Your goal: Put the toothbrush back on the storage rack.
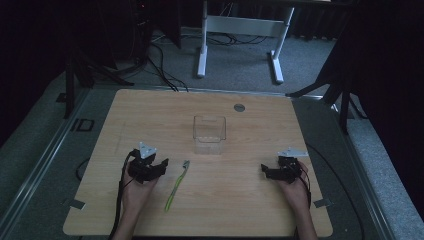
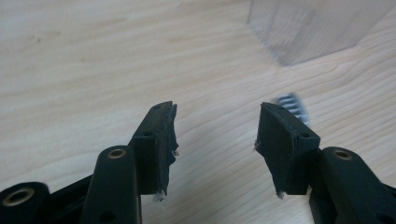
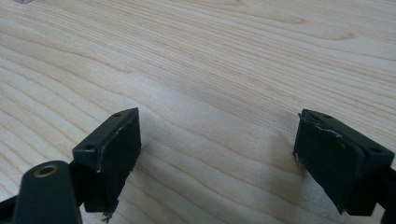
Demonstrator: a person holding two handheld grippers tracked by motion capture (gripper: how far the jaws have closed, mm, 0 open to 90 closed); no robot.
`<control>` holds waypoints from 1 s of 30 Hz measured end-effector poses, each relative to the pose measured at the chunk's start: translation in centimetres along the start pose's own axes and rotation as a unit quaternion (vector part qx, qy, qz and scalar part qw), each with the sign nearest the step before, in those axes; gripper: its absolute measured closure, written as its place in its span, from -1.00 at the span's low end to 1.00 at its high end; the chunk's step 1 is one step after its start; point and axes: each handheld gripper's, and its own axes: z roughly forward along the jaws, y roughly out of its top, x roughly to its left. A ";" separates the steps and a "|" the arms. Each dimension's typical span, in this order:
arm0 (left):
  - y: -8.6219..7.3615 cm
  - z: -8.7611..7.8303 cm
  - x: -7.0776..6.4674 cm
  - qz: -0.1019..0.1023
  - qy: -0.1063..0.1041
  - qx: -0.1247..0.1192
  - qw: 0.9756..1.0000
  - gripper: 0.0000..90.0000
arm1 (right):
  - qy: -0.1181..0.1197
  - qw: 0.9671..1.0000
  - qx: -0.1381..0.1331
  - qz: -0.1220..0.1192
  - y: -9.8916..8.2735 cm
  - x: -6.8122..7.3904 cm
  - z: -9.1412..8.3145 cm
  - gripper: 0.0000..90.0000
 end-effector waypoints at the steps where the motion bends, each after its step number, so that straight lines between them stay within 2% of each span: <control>1: 0.2 -0.2 -0.1 0.002 -0.005 -0.002 1.000 0.03 | 0.000 1.000 0.000 0.000 0.0 0.0 0.0 -0.67; 6: 0.9 -1.0 -1.1 0.016 -0.017 -0.004 1.000 0.03 | 0.000 1.000 0.000 0.000 0.0 0.0 0.0 -0.67; 17: 1.3 -1.8 -2.2 0.021 -0.025 0.002 0.999 0.05 | 0.000 1.000 0.000 0.000 0.0 0.0 0.0 -0.67; 21: 1.3 -1.7 -2.6 0.029 -0.040 0.014 0.999 0.05 | 0.000 1.000 0.000 0.000 0.0 0.0 0.0 -0.67; 24: 1.2 -1.6 -3.2 0.042 -0.042 0.025 0.998 0.05 | 0.000 1.000 0.000 0.000 0.0 0.0 0.0 -0.67; 30: 1.1 -1.4 -4.0 0.054 -0.045 0.038 0.997 0.10 | 0.000 1.000 0.000 0.000 0.0 0.0 0.0 -0.67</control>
